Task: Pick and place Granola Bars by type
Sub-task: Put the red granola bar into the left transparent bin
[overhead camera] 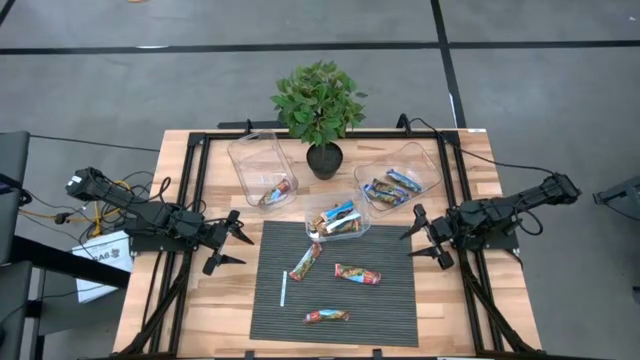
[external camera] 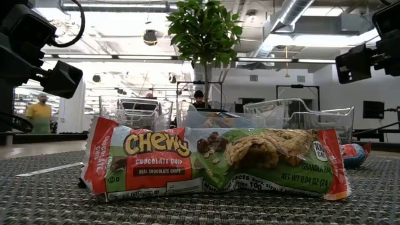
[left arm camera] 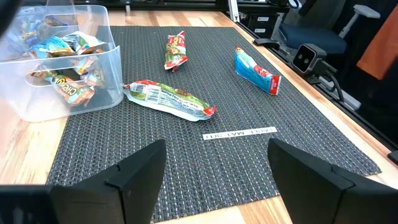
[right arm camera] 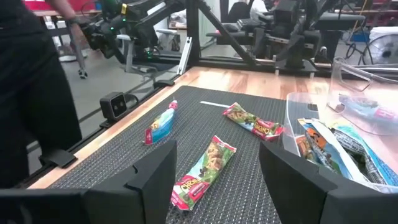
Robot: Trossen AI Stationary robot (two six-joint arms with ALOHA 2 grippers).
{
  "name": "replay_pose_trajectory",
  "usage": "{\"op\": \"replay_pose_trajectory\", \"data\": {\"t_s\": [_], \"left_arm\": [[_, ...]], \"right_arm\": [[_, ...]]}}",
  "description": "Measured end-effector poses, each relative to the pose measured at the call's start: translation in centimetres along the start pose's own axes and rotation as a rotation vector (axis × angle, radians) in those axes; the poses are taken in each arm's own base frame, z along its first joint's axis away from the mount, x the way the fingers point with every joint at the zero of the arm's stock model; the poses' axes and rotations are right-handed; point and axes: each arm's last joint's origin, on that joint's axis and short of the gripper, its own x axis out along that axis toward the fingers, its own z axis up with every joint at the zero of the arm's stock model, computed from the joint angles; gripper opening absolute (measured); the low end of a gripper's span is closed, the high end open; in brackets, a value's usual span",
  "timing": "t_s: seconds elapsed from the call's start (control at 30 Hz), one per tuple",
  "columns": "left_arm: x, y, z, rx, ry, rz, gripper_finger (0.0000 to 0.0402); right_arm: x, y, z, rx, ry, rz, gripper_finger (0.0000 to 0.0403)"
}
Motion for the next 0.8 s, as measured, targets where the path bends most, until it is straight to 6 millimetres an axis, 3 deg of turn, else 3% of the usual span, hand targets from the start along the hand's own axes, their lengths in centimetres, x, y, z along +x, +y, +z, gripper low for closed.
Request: {"op": "replay_pose_trajectory", "data": {"t_s": [0.37, 0.57, 0.8], "left_arm": [[0.0, 0.0, 0.2, -0.027, -0.019, 0.004, 0.0274], [-0.1, -0.3, 1.4, -0.411, -0.131, -0.082, 0.0274], [-0.1, -0.1, 1.5, -0.626, -0.161, -0.029, 0.0274]], "right_arm": [[0.0, 0.0, 0.0, 0.000, 0.000, 0.000, 0.0221], [0.0, 0.0, 0.0, 0.000, 0.001, 0.001, 0.0221], [0.0, 0.0, 0.0, 0.000, 0.001, 0.001, 0.0221]]}}
